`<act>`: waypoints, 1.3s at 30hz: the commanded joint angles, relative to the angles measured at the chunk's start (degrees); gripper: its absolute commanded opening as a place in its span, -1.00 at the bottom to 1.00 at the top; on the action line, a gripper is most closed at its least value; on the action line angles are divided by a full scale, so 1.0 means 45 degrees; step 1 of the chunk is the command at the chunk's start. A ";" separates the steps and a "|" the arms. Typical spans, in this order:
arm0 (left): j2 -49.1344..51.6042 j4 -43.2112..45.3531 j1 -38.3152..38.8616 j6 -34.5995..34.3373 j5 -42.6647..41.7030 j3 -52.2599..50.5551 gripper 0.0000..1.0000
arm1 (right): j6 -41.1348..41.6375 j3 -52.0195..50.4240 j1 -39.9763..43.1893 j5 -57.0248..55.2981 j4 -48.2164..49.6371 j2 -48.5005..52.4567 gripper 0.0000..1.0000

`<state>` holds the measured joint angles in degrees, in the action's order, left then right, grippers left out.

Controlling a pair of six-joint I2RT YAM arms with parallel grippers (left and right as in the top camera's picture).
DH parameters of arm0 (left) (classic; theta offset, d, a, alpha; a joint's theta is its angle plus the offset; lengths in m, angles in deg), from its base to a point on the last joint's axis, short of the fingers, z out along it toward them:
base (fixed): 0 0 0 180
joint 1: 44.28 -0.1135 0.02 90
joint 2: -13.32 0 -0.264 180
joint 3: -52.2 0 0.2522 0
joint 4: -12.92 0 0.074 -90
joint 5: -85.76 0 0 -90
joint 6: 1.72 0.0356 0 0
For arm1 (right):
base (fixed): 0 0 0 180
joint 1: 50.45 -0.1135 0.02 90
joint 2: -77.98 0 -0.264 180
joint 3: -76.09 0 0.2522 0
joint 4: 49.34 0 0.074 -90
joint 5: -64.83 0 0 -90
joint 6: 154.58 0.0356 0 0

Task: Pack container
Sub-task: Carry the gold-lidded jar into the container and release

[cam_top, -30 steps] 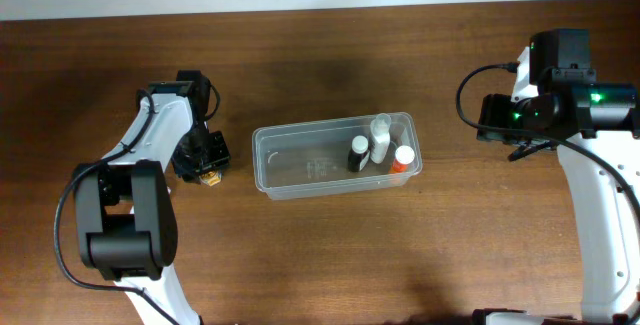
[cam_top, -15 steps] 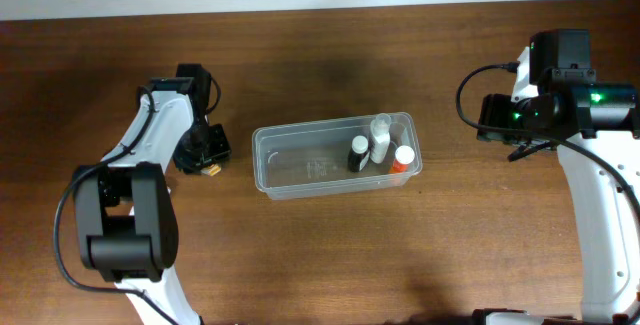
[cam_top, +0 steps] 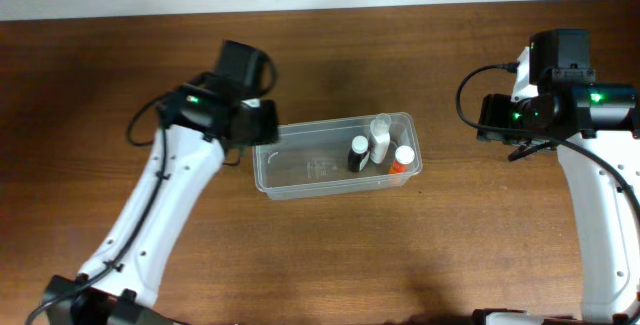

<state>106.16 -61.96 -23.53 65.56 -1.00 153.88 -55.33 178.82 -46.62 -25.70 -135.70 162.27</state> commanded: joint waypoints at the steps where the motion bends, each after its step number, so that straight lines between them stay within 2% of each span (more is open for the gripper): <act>1: 0.0238 0.0267 0.1273 0.0107 0.0238 0.0112 -0.53 | 0.0053 -0.0073 0.0073 0.0073 0.0044 0.0019 0.29; 7: 0.1258 0.0821 0.3084 0.0034 0.0146 0.0102 -0.54 | 0.0053 -0.0073 0.0073 0.0073 0.0039 0.0024 0.29; 10: 0.1962 0.1010 0.3740 -0.0559 0.0141 0.0102 -0.56 | 0.0053 -0.0073 0.0073 0.0073 0.0034 0.0024 0.29; 15: 0.3099 0.1394 0.4172 -0.1355 0.0034 0.0102 -0.56 | 0.0053 -0.0073 0.0073 0.0073 0.0034 0.0019 0.29; 24: 0.4401 0.2200 0.4201 -0.1467 -0.0928 0.0102 -0.52 | 0.0053 -0.0073 0.0073 0.0073 0.0029 0.0024 0.29; 29: 0.4415 0.2157 0.4201 -0.1462 -0.0933 0.0102 -0.01 | 0.0053 -0.0073 0.0073 0.0073 0.0034 0.0024 0.29; 32: 0.4415 0.2142 0.4201 -0.1462 -0.1030 0.0102 0.02 | 0.0049 -0.0073 0.0073 0.0073 0.0034 0.0024 0.29; 34: 0.4415 0.2118 0.4197 -0.1462 -0.1127 0.0102 0.15 | 0.0053 -0.0073 0.0073 0.0073 0.0034 0.0024 0.29; 39: 0.4415 0.2011 0.4197 -0.1462 -0.1214 0.0107 0.15 | 0.0053 -0.0073 0.0073 0.0068 0.0034 0.0024 0.29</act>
<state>125.85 -52.45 -4.68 59.28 -5.50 153.88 -55.35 178.82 -46.62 -25.70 -135.70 162.27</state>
